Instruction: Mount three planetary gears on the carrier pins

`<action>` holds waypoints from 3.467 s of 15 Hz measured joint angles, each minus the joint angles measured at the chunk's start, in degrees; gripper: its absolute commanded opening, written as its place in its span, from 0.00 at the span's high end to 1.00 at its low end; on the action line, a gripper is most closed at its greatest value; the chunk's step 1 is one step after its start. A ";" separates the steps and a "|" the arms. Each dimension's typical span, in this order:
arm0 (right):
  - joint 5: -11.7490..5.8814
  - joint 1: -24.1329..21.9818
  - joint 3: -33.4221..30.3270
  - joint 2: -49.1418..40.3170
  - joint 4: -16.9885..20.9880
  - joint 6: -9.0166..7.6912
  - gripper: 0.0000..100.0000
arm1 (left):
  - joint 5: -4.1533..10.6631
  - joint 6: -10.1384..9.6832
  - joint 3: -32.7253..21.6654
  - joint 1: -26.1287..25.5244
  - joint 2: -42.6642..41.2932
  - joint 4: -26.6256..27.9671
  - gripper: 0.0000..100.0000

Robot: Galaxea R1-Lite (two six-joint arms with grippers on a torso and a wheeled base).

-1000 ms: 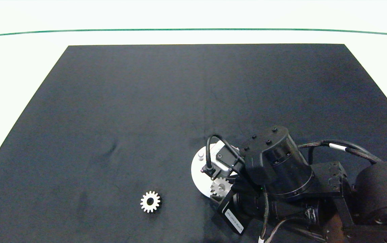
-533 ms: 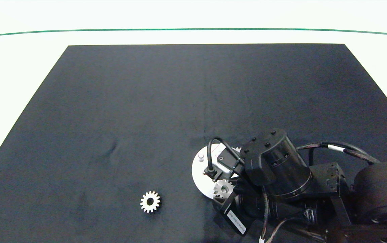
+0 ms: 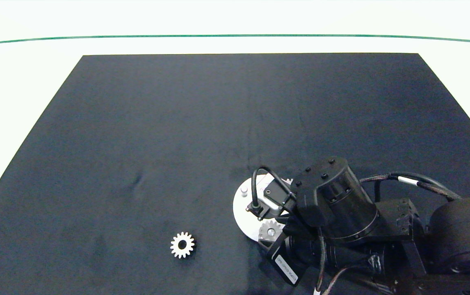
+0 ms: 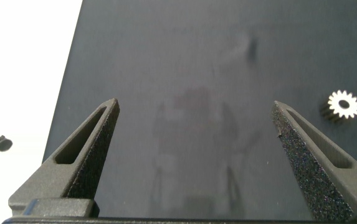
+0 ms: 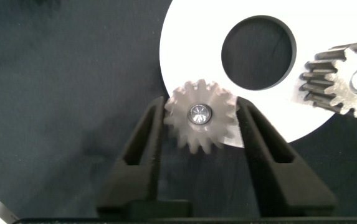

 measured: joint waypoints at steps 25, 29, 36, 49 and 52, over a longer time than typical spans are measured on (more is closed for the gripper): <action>-1.13 -20.31 -4.68 -28.34 12.21 8.36 0.00 | -2.86 2.43 5.57 -29.45 23.15 -15.90 0.00; -1.13 -20.53 -5.42 -31.23 13.75 8.36 0.00 | -2.80 3.66 7.72 -32.32 34.28 -27.06 0.00; -1.11 -20.53 -6.28 -32.56 13.78 8.42 0.00 | -2.36 14.43 10.67 -37.74 45.23 -35.49 0.00; -1.11 -20.54 -6.23 -33.13 13.75 8.45 0.00 | 1.52 18.88 6.67 -40.42 55.48 -38.25 0.00; -1.05 -20.53 -5.99 -33.19 13.78 8.51 0.00 | 1.71 18.76 3.97 -40.97 58.37 -38.25 0.00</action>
